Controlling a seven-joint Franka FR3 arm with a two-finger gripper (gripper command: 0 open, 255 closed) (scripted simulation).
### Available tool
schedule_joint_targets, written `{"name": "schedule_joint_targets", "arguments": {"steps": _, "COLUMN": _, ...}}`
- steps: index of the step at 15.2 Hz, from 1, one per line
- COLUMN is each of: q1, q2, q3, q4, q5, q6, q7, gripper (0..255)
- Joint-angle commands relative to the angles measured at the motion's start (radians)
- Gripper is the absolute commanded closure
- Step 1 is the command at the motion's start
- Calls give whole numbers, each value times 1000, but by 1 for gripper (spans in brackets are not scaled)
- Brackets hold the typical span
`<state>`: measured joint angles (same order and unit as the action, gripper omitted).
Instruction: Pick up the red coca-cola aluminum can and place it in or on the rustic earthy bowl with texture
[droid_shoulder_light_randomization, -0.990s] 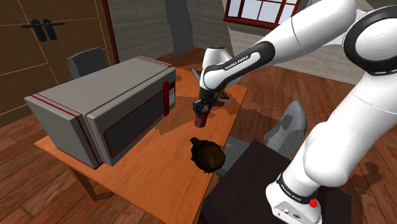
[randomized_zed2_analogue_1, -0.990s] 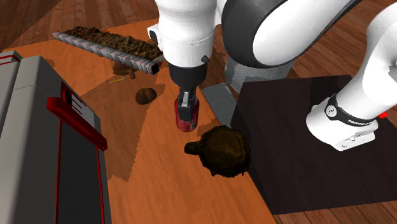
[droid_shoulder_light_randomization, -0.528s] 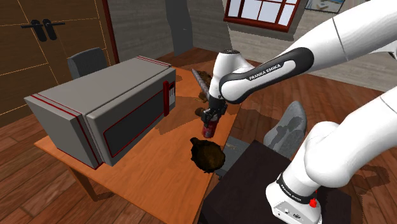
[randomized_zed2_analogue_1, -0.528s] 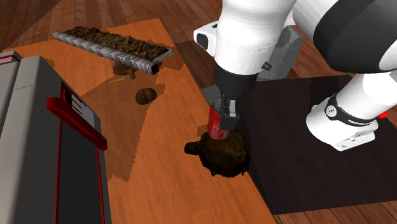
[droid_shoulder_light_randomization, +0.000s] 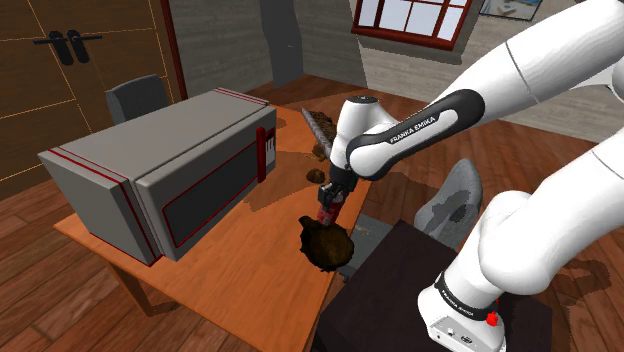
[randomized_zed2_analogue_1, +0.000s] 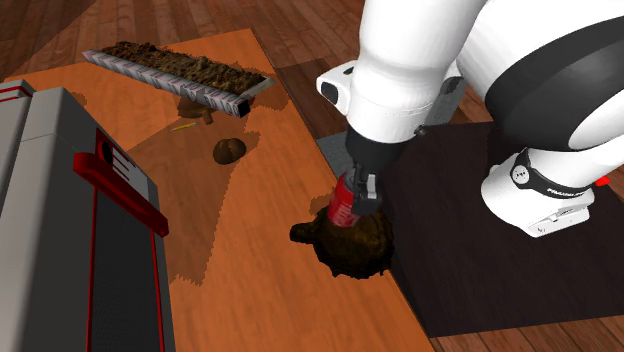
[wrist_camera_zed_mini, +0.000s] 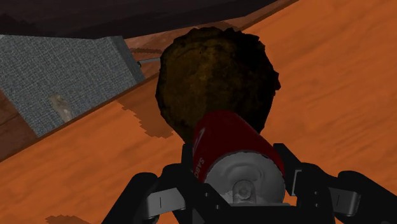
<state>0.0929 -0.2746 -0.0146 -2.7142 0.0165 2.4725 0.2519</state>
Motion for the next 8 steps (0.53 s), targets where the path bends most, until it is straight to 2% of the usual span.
{"name": "schedule_joint_targets", "arguments": {"steps": 1, "q1": 1, "q2": 23, "q3": 0, "q4": -11, "q5": 1, "q6": 36, "q7": -1, "gripper": 255}}
{"name": "schedule_joint_targets", "arguments": {"steps": 8, "q1": 3, "q2": 124, "q3": -1, "q4": -33, "q5": 8, "q6": 158, "q7": -7, "gripper": 255}}
